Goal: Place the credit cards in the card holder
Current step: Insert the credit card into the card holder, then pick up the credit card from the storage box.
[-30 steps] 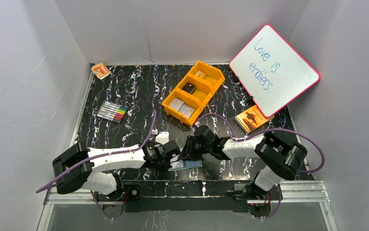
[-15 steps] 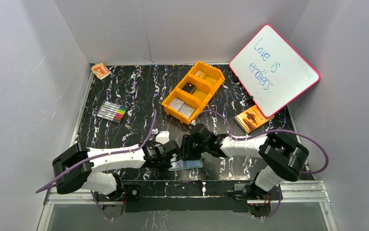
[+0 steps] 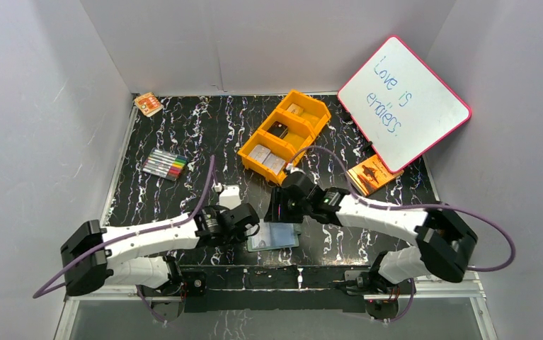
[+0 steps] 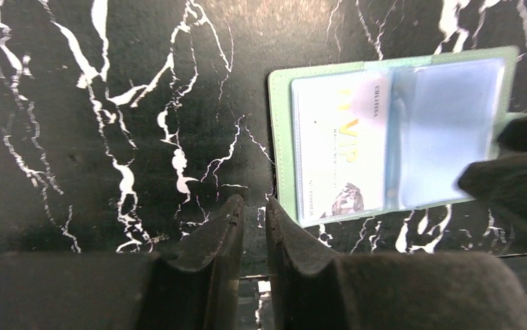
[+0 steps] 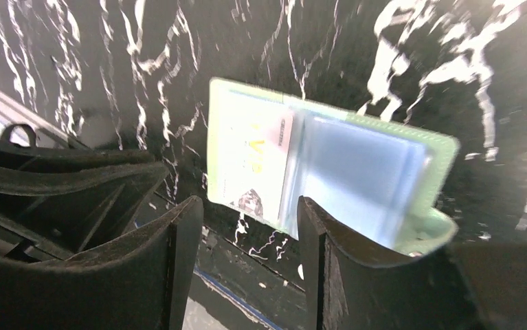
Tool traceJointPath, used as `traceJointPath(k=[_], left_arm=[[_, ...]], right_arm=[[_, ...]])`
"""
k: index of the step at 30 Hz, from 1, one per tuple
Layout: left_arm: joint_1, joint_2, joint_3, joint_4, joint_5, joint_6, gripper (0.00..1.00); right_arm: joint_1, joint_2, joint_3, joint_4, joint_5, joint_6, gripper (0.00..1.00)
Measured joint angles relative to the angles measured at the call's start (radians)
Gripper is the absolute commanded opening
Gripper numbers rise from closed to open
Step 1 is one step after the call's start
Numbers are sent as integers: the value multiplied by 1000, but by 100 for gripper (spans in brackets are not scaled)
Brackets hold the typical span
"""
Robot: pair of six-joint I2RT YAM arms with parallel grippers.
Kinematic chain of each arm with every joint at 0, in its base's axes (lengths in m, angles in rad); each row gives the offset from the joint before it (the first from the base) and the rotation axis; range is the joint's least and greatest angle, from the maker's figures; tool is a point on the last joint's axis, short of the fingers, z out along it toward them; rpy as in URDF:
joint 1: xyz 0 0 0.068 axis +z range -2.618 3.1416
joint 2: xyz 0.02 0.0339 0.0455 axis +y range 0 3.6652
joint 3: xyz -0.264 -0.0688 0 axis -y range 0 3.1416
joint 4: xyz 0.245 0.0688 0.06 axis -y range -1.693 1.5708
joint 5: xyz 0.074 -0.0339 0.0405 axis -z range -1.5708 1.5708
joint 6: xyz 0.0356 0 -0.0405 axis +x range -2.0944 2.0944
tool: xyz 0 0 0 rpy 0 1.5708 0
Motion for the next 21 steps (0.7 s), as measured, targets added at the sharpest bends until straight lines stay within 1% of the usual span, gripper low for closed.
traceJointPath(k=[3, 5, 7, 9, 12, 14, 17, 21], left_arm=[[0, -68, 22, -55, -36, -15, 31], [0, -134, 28, -87, -62, -26, 40], [0, -217, 28, -122, -93, -39, 48], [0, -293, 28, -153, -124, -50, 55], [0, -369, 27, -187, -162, -67, 59], [0, -388, 25, -200, -182, -77, 60], [0, -379, 24, -219, -205, -89, 62], [0, -324, 30, -240, -229, -98, 65]], right_arm=[[-11, -84, 63, -85, 114, -48, 64], [-36, -141, 97, -97, 178, -86, 65], [-90, -180, 137, -99, 220, -129, 66], [-170, -183, 183, -94, 236, -156, 66], [-315, -134, 231, -53, 209, -169, 65], [-384, -71, 251, -24, 188, -169, 64], [-419, 49, 280, 24, 150, -167, 62], [-417, 202, 307, 100, 89, -156, 59]])
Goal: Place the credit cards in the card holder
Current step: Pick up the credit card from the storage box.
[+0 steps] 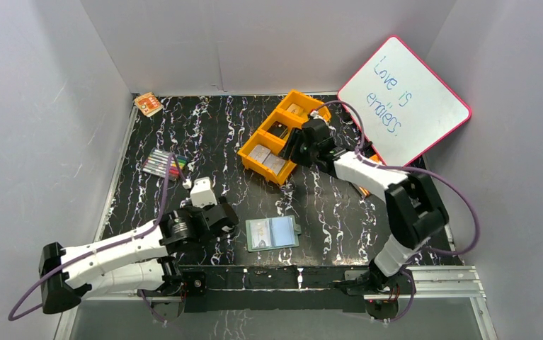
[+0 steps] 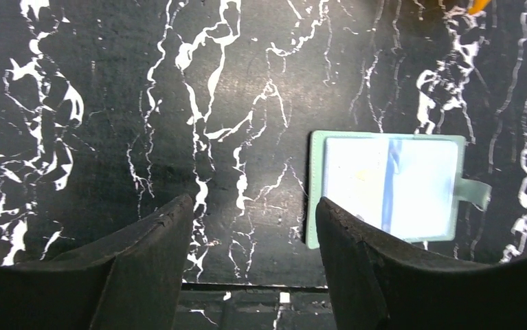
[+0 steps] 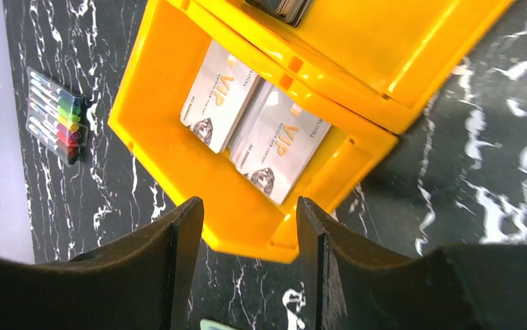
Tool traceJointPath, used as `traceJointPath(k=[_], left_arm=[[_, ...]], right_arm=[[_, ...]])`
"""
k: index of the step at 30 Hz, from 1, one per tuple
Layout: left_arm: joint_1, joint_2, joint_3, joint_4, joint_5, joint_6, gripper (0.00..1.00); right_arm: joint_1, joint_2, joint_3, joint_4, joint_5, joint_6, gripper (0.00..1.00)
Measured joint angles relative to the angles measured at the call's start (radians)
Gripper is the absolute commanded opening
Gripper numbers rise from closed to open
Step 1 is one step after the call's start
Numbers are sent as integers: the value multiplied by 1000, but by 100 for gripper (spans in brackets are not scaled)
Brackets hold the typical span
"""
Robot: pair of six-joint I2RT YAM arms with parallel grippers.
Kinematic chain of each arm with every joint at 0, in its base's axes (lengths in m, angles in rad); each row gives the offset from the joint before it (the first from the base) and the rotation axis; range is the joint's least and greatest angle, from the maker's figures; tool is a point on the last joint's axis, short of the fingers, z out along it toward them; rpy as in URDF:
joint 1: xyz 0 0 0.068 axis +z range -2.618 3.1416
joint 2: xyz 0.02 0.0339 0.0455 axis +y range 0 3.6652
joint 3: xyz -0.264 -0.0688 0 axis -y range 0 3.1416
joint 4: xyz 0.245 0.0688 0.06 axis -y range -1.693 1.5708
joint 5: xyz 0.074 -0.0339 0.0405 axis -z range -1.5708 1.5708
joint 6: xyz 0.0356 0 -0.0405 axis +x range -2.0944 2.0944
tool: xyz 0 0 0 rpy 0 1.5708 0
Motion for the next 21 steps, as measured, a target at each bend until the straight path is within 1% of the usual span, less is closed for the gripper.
traceJointPath(k=[6, 9, 15, 21], left_arm=[[0, 121, 68, -44, -44, -16, 68], [1, 153, 83, -46, -61, -22, 69], [22, 207, 88, -43, -65, -22, 69], [33, 259, 99, -34, -60, -21, 69]], right_arm=[[5, 185, 92, 73, -73, 26, 58], [5, 249, 130, 99, -87, 48, 59], [5, 325, 164, 129, -90, 117, 59], [7, 358, 169, 129, -70, 206, 57]])
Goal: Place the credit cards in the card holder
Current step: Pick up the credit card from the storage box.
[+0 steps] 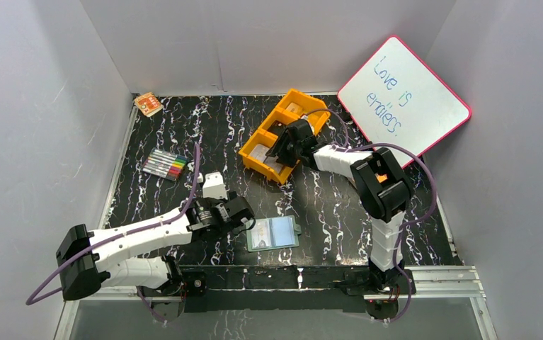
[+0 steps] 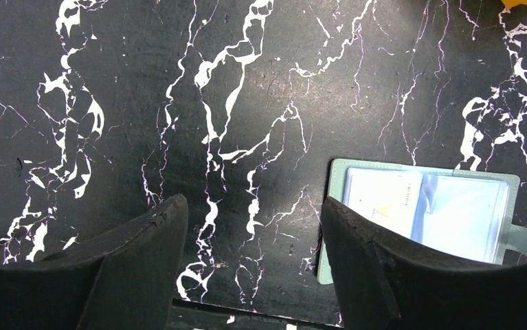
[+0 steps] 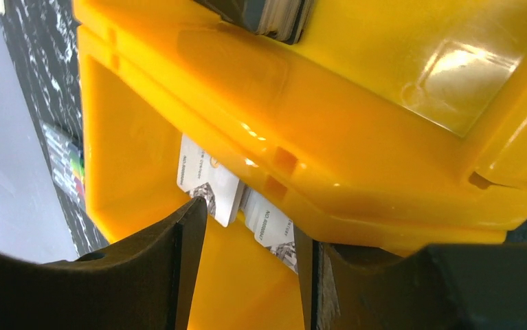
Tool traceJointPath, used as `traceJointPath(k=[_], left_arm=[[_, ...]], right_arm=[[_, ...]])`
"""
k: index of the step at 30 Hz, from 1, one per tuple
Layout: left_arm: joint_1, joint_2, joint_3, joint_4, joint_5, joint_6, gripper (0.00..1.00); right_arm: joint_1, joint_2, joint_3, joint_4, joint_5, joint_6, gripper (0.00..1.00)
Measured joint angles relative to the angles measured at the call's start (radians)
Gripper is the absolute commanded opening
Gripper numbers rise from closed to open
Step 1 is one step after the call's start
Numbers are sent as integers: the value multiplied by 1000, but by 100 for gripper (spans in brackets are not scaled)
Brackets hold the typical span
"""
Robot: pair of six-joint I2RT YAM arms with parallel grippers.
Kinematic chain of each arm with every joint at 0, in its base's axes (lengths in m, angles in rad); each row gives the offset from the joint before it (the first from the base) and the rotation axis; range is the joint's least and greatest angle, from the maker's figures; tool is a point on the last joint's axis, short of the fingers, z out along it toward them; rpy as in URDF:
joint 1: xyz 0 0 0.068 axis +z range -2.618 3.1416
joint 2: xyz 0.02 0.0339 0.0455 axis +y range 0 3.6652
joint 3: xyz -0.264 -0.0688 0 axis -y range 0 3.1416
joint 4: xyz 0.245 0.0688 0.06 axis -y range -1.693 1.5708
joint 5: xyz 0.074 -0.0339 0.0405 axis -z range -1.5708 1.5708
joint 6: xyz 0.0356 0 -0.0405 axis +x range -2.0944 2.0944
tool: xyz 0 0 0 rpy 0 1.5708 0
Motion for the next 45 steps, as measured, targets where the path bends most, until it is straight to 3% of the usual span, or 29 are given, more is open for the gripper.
traceJointPath(k=[14, 35, 45], left_arm=[[0, -54, -26, 46, 25, 2, 68], [0, -164, -80, 45, 29, 7, 68], [0, -164, -80, 53, 27, 23, 68]], right_arm=[[34, 73, 59, -9, 91, 138, 53], [66, 82, 67, -19, 139, 160, 0], [66, -5, 13, -16, 156, 159, 0]])
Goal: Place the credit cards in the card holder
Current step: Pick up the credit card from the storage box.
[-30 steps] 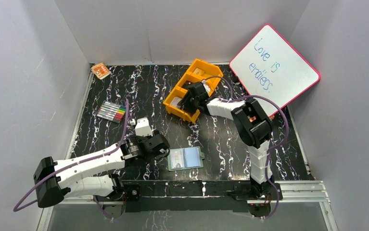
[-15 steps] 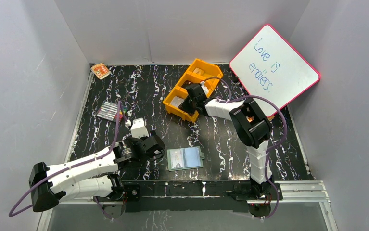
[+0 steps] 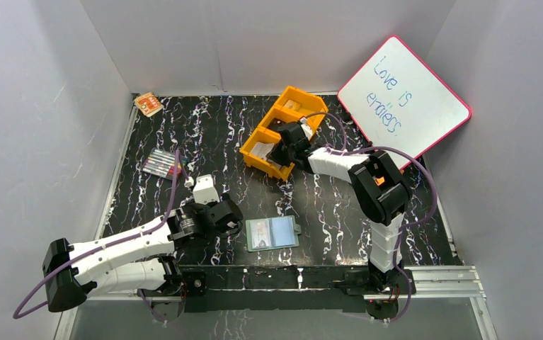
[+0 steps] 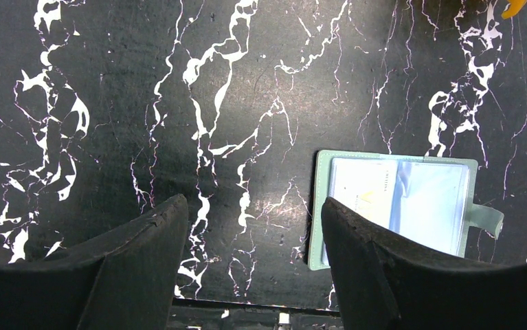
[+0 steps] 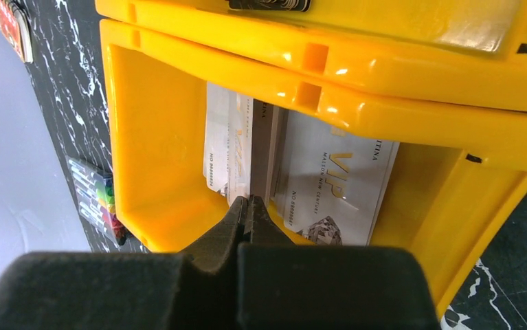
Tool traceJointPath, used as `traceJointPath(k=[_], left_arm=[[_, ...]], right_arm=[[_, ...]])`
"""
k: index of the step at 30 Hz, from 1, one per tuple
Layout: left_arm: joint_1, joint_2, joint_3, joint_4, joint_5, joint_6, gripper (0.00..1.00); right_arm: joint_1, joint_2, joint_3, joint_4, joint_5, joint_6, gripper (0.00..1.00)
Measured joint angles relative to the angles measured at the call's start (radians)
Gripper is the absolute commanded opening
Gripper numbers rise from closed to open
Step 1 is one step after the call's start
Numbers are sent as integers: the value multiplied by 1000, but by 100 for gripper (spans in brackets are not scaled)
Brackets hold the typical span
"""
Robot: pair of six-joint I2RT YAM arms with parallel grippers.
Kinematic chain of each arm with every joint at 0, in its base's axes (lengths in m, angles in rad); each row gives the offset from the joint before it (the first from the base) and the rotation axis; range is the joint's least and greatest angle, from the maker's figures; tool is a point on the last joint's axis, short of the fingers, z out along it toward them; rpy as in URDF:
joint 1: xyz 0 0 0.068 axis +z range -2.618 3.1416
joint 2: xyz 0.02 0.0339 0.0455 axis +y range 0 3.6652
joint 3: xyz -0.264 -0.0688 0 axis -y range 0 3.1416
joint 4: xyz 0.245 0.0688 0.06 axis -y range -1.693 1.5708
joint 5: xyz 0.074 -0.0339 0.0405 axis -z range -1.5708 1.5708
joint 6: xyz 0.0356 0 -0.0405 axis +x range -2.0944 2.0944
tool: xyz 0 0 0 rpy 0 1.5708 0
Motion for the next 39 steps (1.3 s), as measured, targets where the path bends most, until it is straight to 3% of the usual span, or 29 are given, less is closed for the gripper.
traceJointPath(k=[18, 39], left_arm=[[0, -4, 0, 5, 0, 3, 68], [0, -26, 0, 13, -4, -2, 67]], right_arm=[[-2, -121, -95, 0, 55, 11, 0], [-53, -291, -174, -31, 27, 170, 0]])
